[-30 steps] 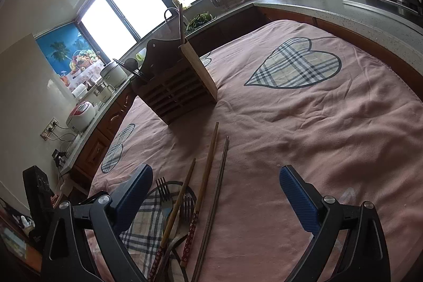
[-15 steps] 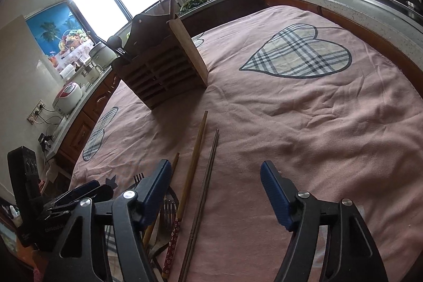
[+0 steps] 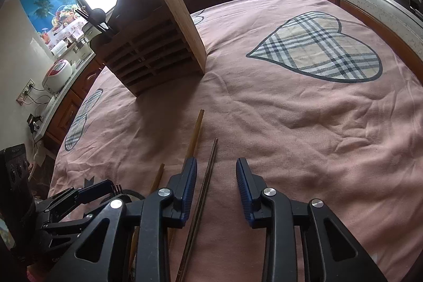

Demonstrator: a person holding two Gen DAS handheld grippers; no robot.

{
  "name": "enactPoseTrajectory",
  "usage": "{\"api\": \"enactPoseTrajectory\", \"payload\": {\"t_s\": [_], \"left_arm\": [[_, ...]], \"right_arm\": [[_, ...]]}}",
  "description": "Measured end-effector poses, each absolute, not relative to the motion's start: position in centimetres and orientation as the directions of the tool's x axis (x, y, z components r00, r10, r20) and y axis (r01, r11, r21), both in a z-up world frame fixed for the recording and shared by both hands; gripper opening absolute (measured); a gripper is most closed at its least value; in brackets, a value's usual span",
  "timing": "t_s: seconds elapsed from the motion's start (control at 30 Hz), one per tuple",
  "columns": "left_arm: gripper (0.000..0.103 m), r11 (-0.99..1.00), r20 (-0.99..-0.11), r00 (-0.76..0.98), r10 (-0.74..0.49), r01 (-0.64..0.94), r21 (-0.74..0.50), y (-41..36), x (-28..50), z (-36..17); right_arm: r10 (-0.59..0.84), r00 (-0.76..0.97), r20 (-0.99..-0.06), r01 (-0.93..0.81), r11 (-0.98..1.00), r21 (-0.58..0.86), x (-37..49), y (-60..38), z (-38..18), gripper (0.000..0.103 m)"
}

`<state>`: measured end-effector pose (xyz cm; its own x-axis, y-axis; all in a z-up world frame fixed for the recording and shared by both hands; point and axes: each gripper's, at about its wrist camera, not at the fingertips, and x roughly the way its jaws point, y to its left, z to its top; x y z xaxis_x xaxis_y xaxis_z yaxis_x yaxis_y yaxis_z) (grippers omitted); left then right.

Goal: Organize utensils

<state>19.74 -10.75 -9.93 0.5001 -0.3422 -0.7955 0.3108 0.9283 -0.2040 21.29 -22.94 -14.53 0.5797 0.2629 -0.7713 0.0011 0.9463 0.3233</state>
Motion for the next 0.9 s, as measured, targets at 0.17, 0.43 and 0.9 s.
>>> {"api": "enactPoseTrajectory", "payload": {"t_s": [0.17, 0.43, 0.9], "left_arm": [[0.02, 0.915, -0.793, 0.484, -0.371, 0.336, -0.223, -10.9, 20.0, -10.0], [0.002, 0.892, -0.78, 0.453, -0.433, 0.343, -0.296, -10.1, 20.1, -9.9], [0.002, 0.894, -0.709, 0.55, -0.442, 0.337, -0.296, -6.9, 17.8, -5.6]], "right_arm": [[0.22, 0.559, -0.799, -0.029, 0.969, 0.247, 22.4, -21.6, -15.1, 0.022], [0.187, 0.552, -0.813, -0.061, 0.981, 0.185, 22.6, -20.7, -15.0, 0.006], [0.295, 0.65, -0.701, -0.07, 0.941, 0.331, 20.2, -21.9, -9.5, 0.004]]}}
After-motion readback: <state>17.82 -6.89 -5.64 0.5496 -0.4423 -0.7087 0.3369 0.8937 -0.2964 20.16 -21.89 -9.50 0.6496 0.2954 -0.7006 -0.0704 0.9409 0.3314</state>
